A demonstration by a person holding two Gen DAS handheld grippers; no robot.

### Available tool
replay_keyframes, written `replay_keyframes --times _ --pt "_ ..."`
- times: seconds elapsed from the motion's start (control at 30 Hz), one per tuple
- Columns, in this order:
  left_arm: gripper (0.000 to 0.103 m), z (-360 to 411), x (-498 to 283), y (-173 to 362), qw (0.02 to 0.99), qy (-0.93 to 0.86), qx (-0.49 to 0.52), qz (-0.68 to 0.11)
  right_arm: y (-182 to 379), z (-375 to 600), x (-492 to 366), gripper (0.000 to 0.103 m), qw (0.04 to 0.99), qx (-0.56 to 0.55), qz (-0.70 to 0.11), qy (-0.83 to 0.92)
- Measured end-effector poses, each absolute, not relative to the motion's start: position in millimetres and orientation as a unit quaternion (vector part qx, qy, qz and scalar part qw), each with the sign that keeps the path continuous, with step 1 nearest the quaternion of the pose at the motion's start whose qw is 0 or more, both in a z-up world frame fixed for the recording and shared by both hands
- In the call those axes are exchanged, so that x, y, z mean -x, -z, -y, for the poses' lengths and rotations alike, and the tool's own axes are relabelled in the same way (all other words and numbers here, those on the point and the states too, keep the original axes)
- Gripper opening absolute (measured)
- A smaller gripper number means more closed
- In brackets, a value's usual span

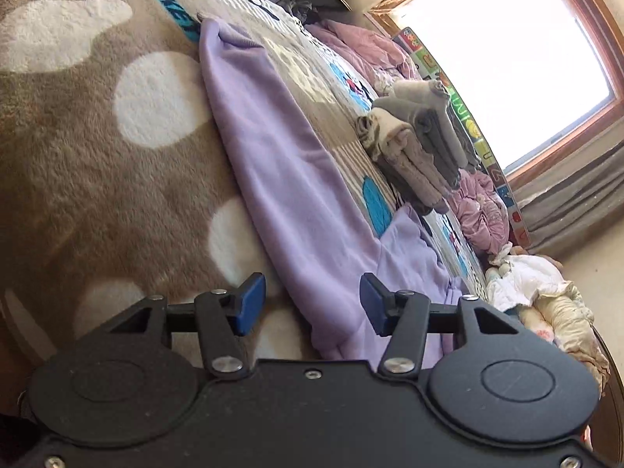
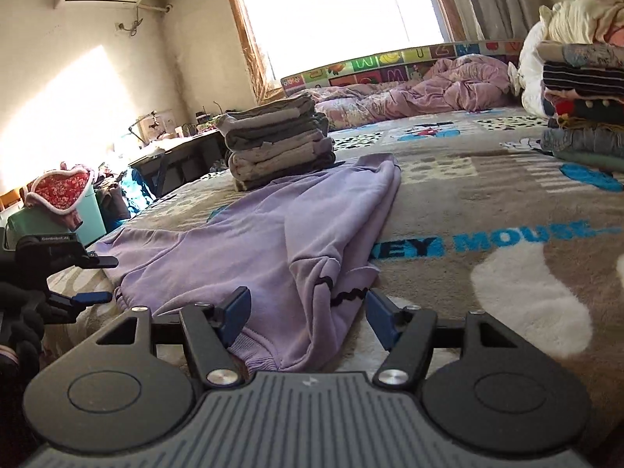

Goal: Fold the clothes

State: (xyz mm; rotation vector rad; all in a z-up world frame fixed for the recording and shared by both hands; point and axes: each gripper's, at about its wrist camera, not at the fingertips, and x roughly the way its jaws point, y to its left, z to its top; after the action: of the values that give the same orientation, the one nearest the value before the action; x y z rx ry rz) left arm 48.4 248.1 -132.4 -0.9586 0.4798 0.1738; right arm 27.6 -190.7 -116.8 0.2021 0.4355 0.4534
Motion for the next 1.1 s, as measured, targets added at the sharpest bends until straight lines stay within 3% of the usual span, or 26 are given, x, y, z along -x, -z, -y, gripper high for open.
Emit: replay_keyframes --times 0.23,0.27,0.37,0.73,1.1 --pt "0.052 -284.1 -75.8 139.4 0.851 -0.094 0.476 -0.199 117.6 189.3 -27.6 0.066 0.945 -0.090 -0.207 -0.235" --pt "0.047 -285.6 -80.0 139.8 0.854 -0.093 0.472 -0.199 118.2 191.2 -28.4 0.066 0.945 -0.092 -0.208 -0.234" --pt "0.007 -277.2 -89.3 134.6 0.869 -0.080 0.448 -0.194 120.9 199.2 -33.5 0.066 0.942 -0.113 -0.210 -0.235" --pt "0.004 -177.6 -101.3 67.8 0.945 0.089 0.293 -0.117 131.2 238.5 -55.1 0.067 0.924 -0.225 -0.216 -0.223" --pt "0.004 -62.9 -97.2 80.5 0.946 0.254 0.017 -0.199 139.9 263.4 -62.9 0.067 0.907 -0.292 -0.214 -0.213"
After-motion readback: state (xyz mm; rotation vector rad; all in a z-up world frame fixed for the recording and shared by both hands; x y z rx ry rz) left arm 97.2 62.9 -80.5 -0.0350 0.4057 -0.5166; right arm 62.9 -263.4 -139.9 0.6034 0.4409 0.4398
